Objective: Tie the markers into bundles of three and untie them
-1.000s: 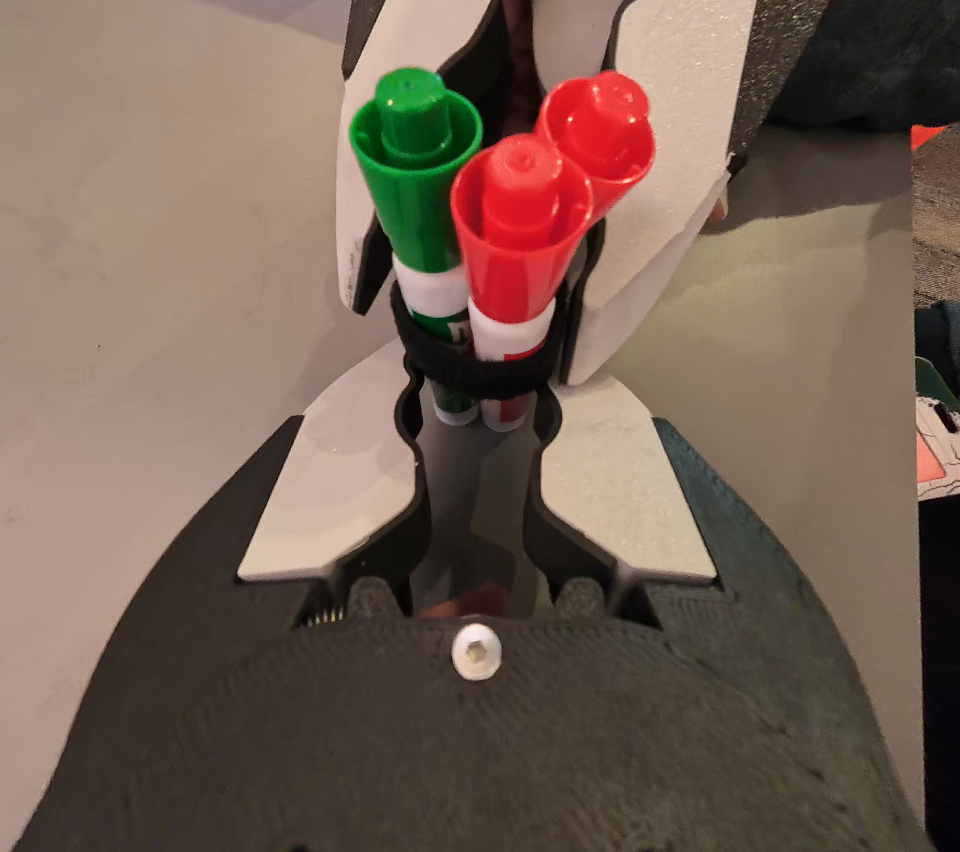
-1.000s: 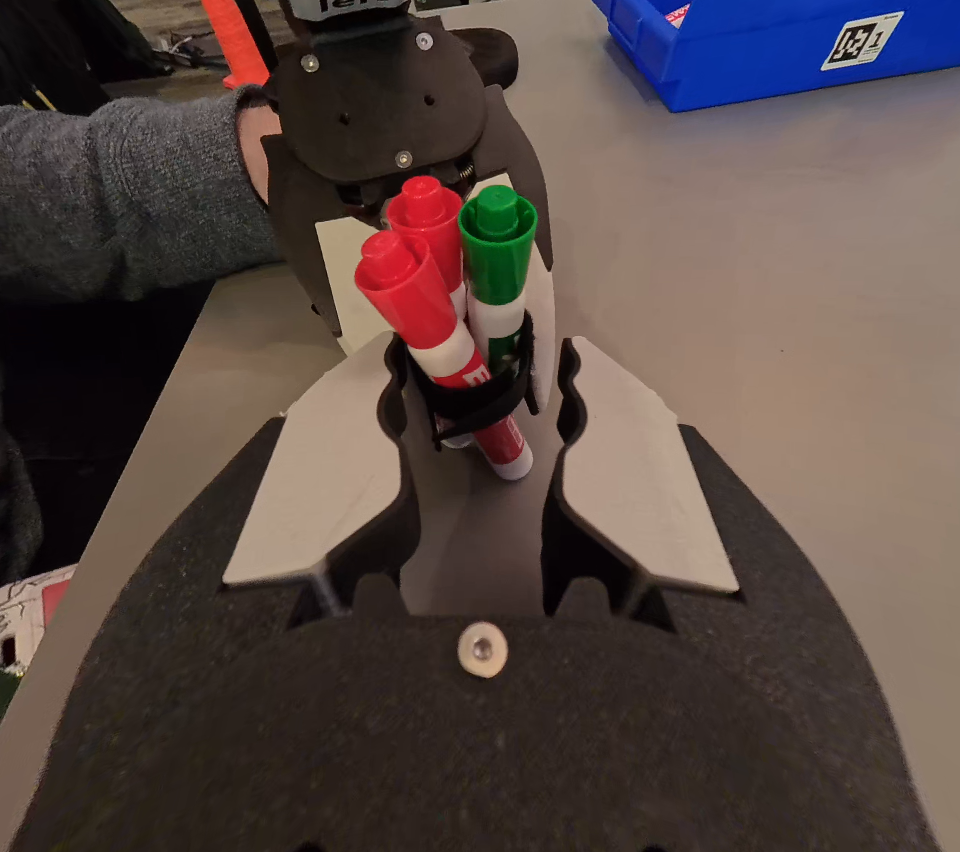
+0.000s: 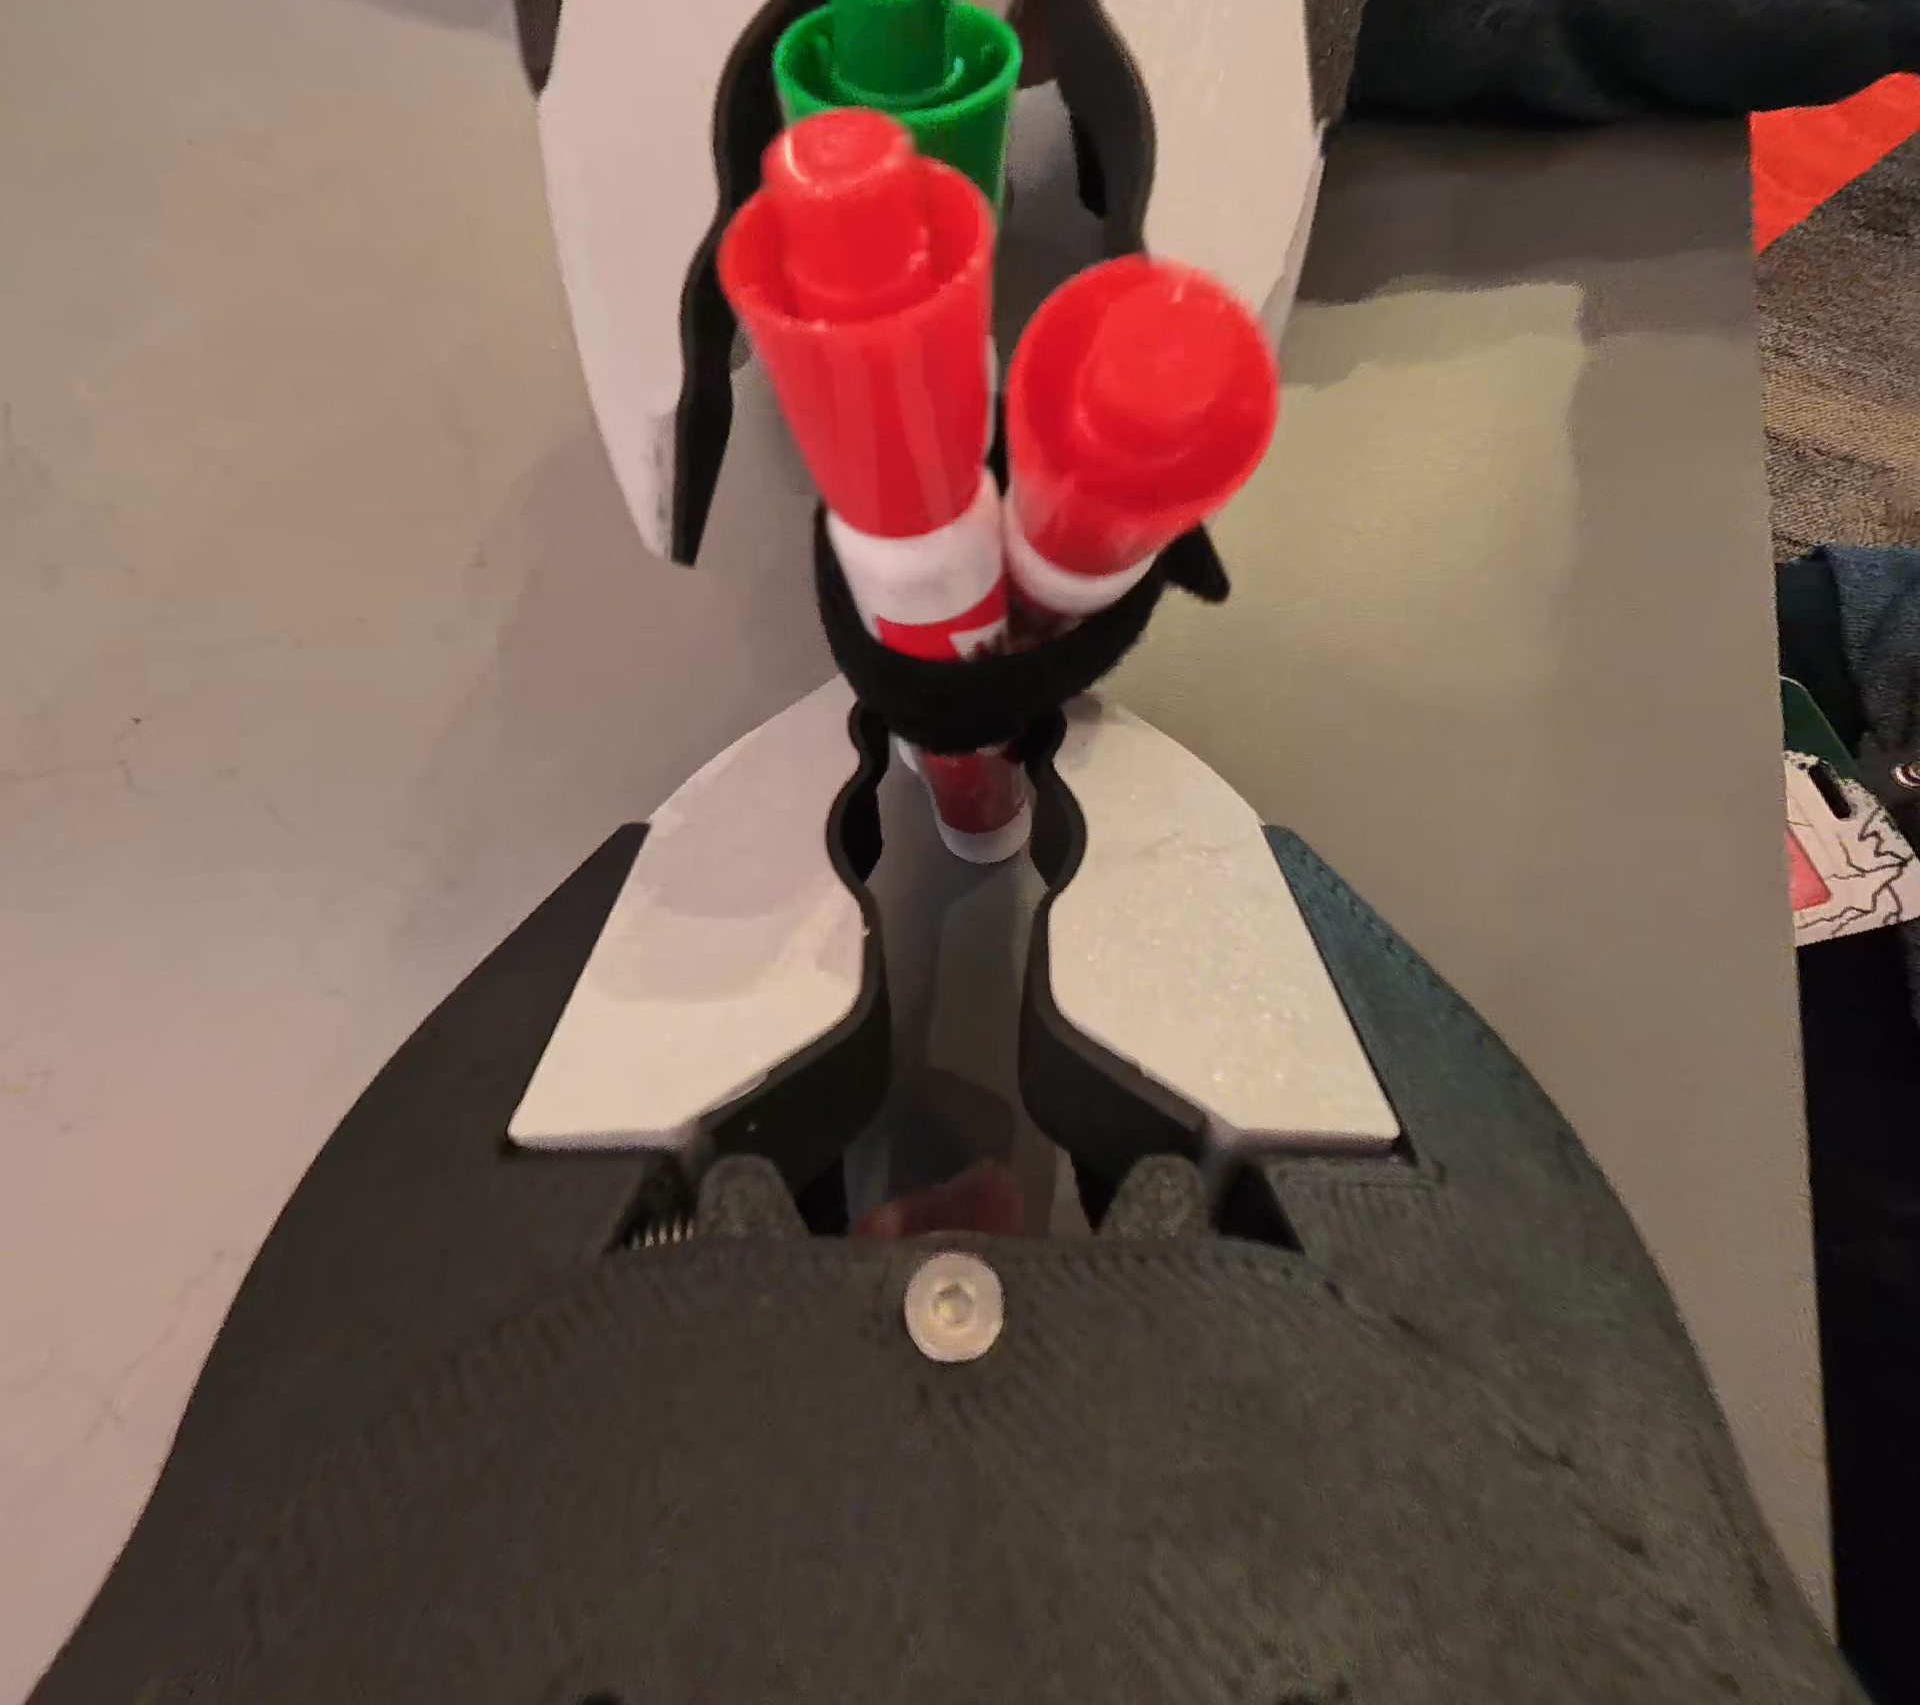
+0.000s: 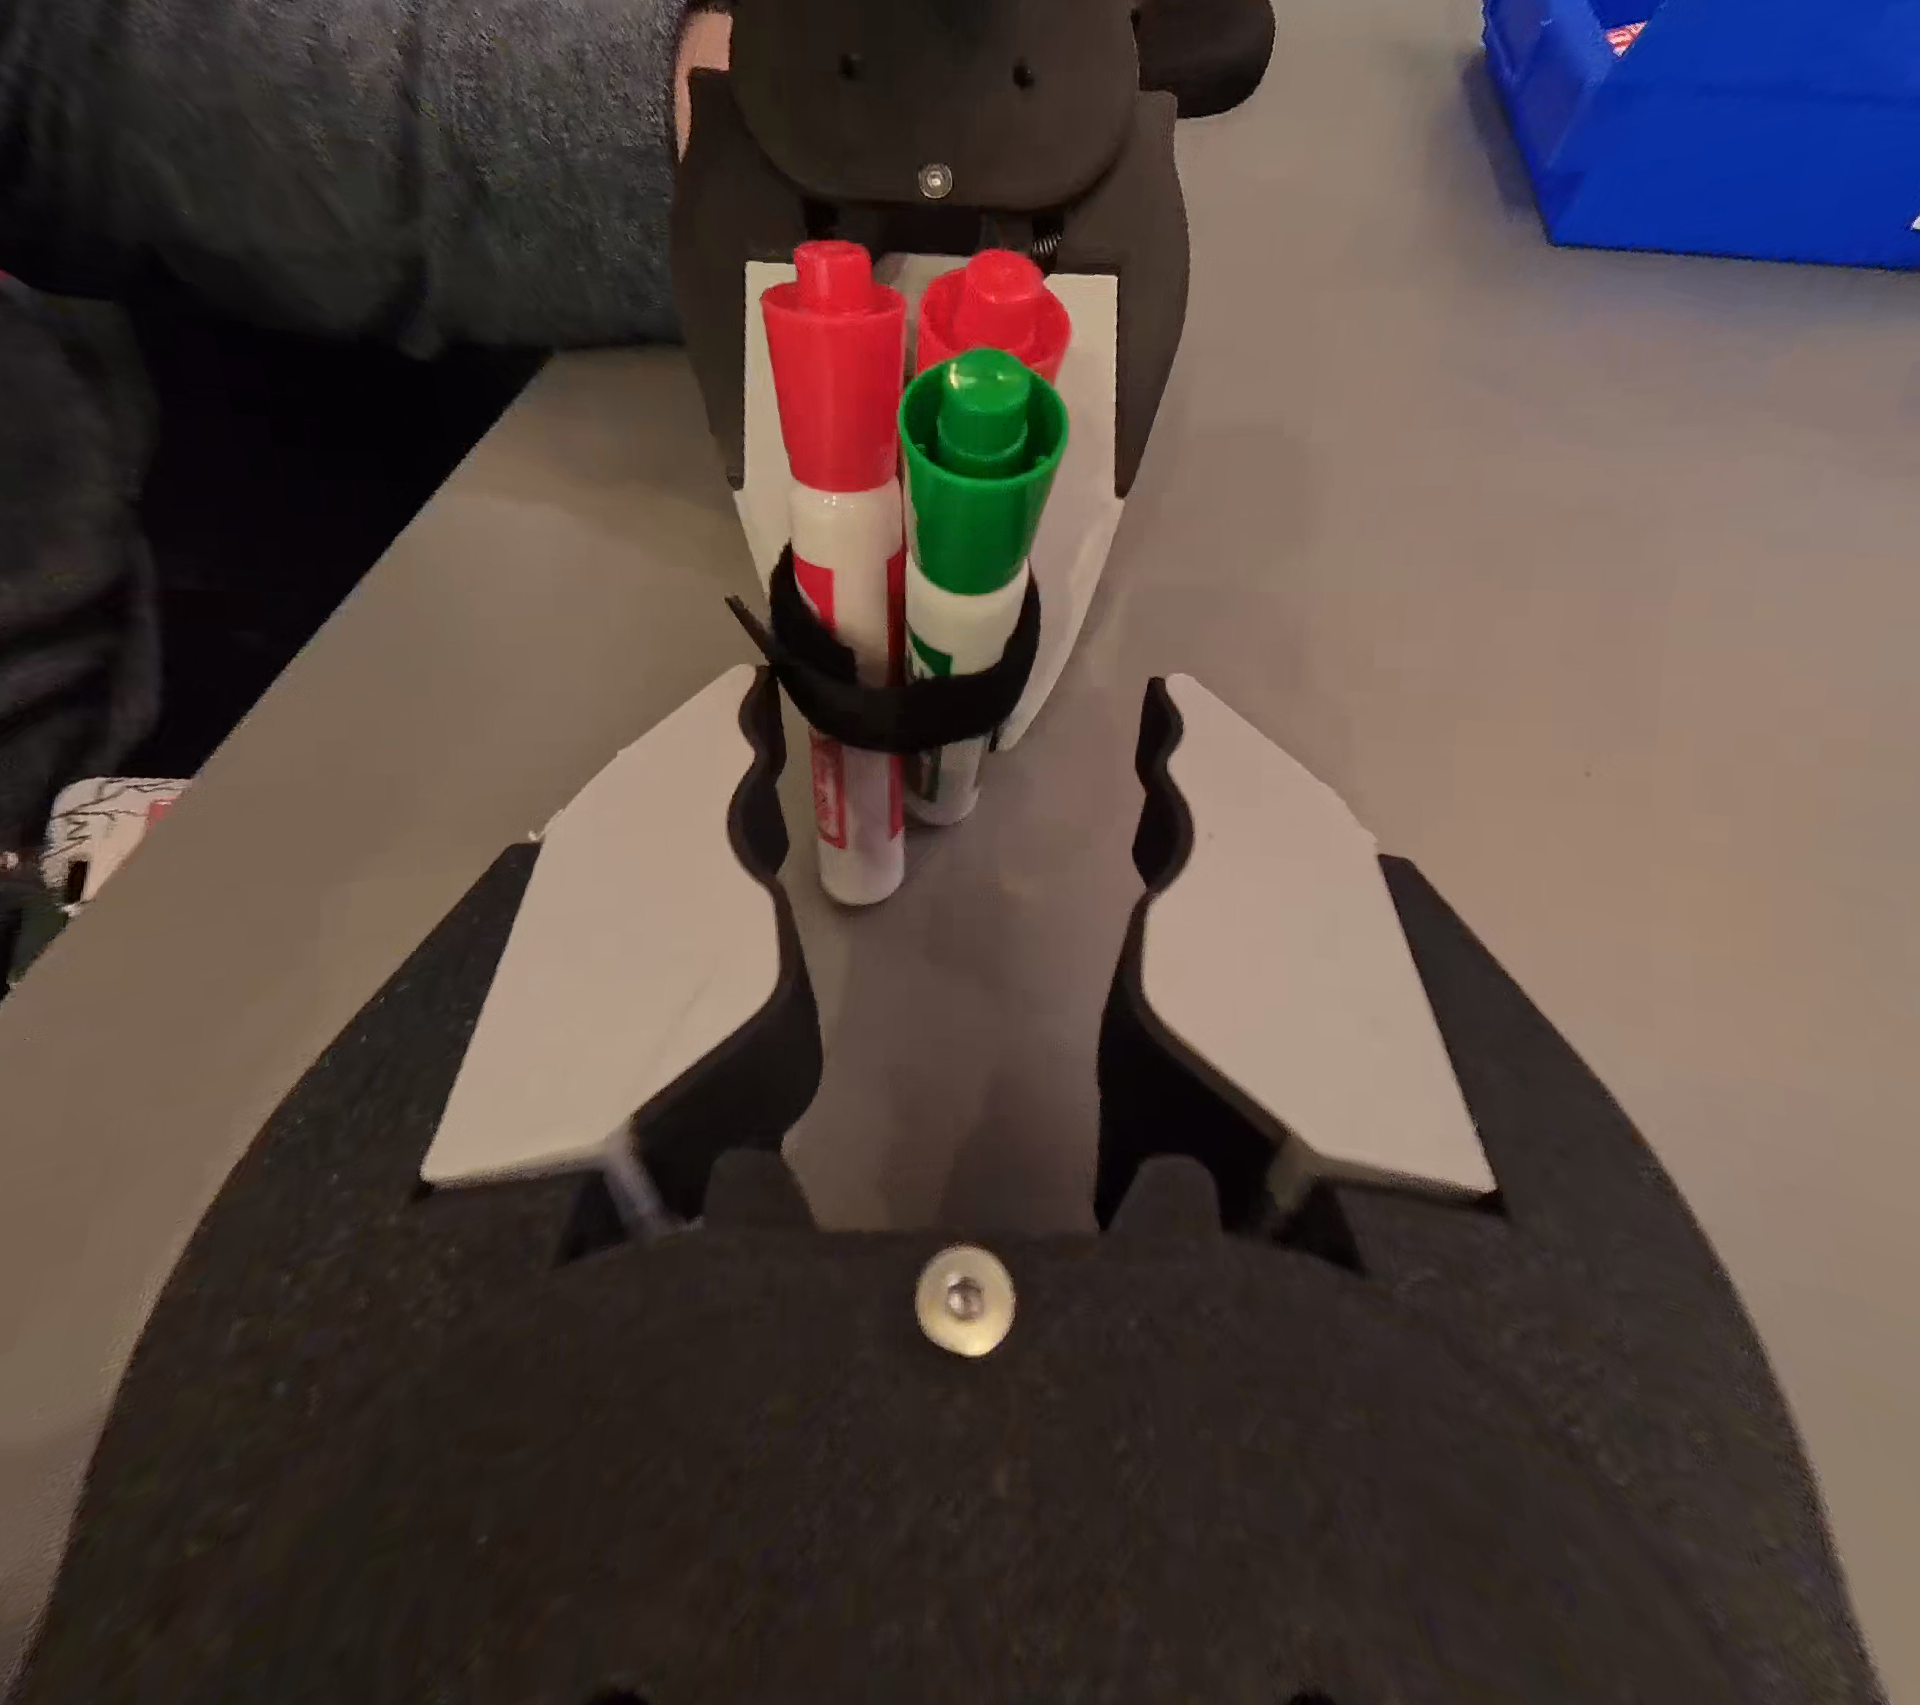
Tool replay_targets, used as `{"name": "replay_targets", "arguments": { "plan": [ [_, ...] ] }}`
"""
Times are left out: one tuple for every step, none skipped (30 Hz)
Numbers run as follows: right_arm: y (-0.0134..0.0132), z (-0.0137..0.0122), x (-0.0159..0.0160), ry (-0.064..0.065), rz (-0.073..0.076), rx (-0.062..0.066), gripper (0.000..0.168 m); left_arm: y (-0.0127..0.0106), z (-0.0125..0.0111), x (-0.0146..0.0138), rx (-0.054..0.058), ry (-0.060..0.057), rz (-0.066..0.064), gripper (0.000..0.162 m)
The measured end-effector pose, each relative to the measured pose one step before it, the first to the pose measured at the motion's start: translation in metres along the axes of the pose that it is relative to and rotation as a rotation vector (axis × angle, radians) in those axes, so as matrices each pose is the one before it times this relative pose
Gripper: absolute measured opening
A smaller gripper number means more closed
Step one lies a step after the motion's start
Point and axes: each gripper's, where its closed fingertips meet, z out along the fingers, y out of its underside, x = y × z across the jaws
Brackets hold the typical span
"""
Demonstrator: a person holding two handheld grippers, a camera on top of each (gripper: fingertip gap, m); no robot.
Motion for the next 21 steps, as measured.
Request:
{"name": "replay_targets", "arguments": {
  "plan": [
    [-0.00052,0.00386,-0.00213,-0.0256,0.0071,-0.0075,0.063,0.00018,0.00088,-0.00027,-0.0046,-0.0014,0.0017,0.023],
    [-0.00028,0.00376,-0.00345,-0.0302,0.0050,-0.0111,0.056,0.00013,0.00094,-0.00017,-0.0047,-0.0014,0.0011,0.021],
    [-0.00017,0.00316,-0.00217,-0.0129,-0.0036,-0.0081,0.052,0.00040,0.00061,0.00035,-0.0051,0.0033,-0.0001,0.021],
    [-0.00131,0.00179,-0.00062,0.0005,-0.0002,0.0033,0.052,0.00063,0.00061,-0.00053,-0.0065,-0.0045,-0.0003,0.020],
    [-0.00112,0.00090,-0.00017,0.0031,0.0092,0.0045,0.047,0.00012,0.00021,-0.00202,-0.0030,-0.0135,-0.0037,0.021],
    [0.00020,0.00070,-0.00016,0.0044,0.0125,-0.0026,0.046,0.00010,0.00000,-0.00071,-0.0003,-0.0027,-0.0033,0.020],
    [0.00033,0.00042,-0.00048,0.0019,0.0096,-0.0023,0.046,0.00026,0.00018,0.00059,-0.0010,0.0072,-0.0043,0.019],
    [0.00056,0.00022,0.00022,0.0088,0.0028,-0.0029,0.047,-0.00006,0.00046,0.00002,-0.0047,0.0056,-0.0109,0.020],
    [0.00018,-0.00016,0.00063,0.0128,-0.0039,-0.0010,0.048,-0.00061,0.00066,-0.00159,-0.0033,-0.0112,-0.0033,0.019],
    [0.00030,0.00003,-0.00061,0.0043,-0.0041,-0.0009,0.049,0.00011,0.00021,0.00011,-0.0045,-0.0036,0.0056,0.020],
    [0.00083,0.00028,-0.00100,0.0026,-0.0069,-0.0054,0.050,0.00015,0.00006,0.00124,-0.0039,0.0139,-0.0157,0.019],
    [0.00087,0.00052,0.00074,0.0150,-0.0062,-0.0066,0.052,-0.00017,0.00045,0.00000,-0.0026,0.0080,-0.0227,0.019],
    [0.00062,0.00096,-0.00013,0.0100,-0.0039,-0.0054,0.050,0.00014,0.00020,-0.00032,-0.0029,0.0042,-0.0136,0.020],
    [0.00019,0.00106,-0.00266,-0.0066,-0.0046,-0.0038,0.056,0.00099,-0.00059,0.00070,-0.0088,0.0131,-0.0142,0.019],
    [-0.00015,0.00071,-0.00017,0.0041,0.0020,-0.0013,0.061,0.00051,-0.00064,-0.00052,-0.0068,0.0020,-0.0052,0.019],
    [0.00005,0.00007,0.00317,0.0193,0.0121,-0.0005,0.059,-0.00035,0.00025,-0.00123,-0.0013,-0.0046,-0.0055,0.019],
    [0.00073,-0.00045,0.00197,0.0116,0.0037,-0.0031,0.049,-0.00010,0.00088,0.00250,-0.0019,0.0201,-0.0123,0.019],
    [0.00109,-0.00058,-0.00006,0.0032,-0.0105,-0.0041,0.049,-0.00044,0.00066,0.00037,-0.0005,0.0005,-0.0056,0.019],
    [0.00053,-0.00022,0.00017,0.0079,-0.0035,-0.0016,0.048,-0.00032,0.00058,-0.00056,-0.0031,-0.0094,-0.0019,0.019],
    [0.00051,-0.00014,-0.00026,0.0061,0.0017,-0.0020,0.049,0.00003,0.00019,0.00014,-0.0018,-0.0028,-0.0022,0.019],
    [0.00071,-0.00024,0.00014,0.0099,-0.0046,-0.0036,0.049,-0.00040,0.00059,0.00014,0.0037,-0.0001,-0.0045,0.019]
  ]
}}
